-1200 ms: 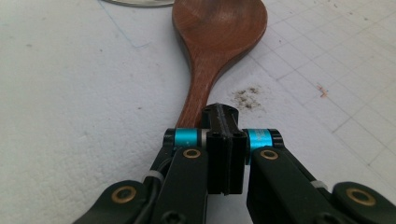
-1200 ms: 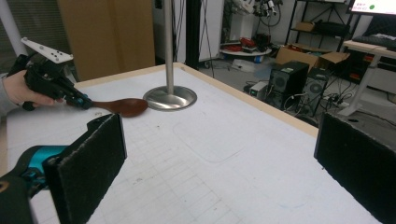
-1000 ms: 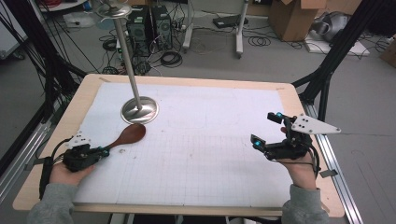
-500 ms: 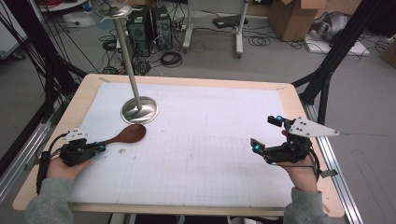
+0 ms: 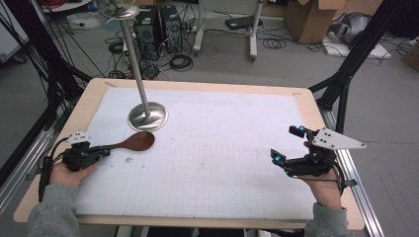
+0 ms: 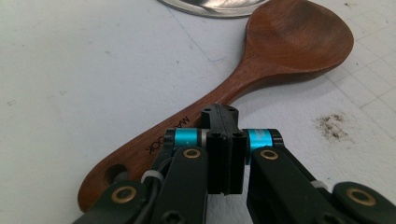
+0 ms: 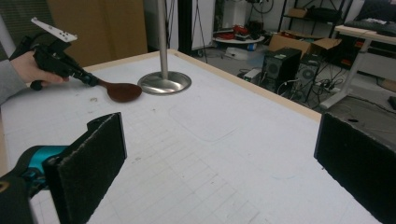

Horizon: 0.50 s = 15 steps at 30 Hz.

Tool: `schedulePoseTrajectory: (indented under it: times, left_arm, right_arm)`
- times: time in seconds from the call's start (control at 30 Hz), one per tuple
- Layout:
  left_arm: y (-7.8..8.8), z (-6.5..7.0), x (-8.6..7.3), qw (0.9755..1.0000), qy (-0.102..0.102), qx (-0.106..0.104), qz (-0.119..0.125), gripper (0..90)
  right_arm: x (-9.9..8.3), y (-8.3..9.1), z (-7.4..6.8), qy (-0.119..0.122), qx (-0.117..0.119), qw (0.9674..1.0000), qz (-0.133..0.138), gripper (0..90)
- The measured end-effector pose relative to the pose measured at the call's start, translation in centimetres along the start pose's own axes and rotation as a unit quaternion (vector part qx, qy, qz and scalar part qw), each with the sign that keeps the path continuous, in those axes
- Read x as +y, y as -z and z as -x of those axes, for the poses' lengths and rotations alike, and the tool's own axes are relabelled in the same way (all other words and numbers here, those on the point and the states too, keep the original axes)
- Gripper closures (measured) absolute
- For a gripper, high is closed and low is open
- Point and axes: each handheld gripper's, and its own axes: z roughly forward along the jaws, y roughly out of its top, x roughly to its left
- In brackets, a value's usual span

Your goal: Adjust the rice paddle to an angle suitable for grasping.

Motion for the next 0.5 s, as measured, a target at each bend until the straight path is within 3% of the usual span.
schedulePoseTrajectory:
  times: [0.1, 0.23, 0.5]
  left_arm:
    - [0.5, 0.3, 0.4, 0.9996, 0.001, -0.012, 0.027, 89.6]
    - [0.6, 0.8, 1.0, 0.9992, 0.006, -0.011, 0.039, 89.6]
    - [-1.0, 1.8, 2.3, 0.9994, -0.011, -0.001, 0.033, 89.6]
  right_arm:
    - [0.1, -0.2, 0.0, 0.004, 0.001, 1.0000, 0.002, 1.0]
    - [0.0, -0.6, 0.0, 0.003, 0.007, 1.0000, -0.004, 1.0]
    - [0.1, -0.3, 0.1, 0.002, 0.005, 1.0000, 0.001, 1.0]
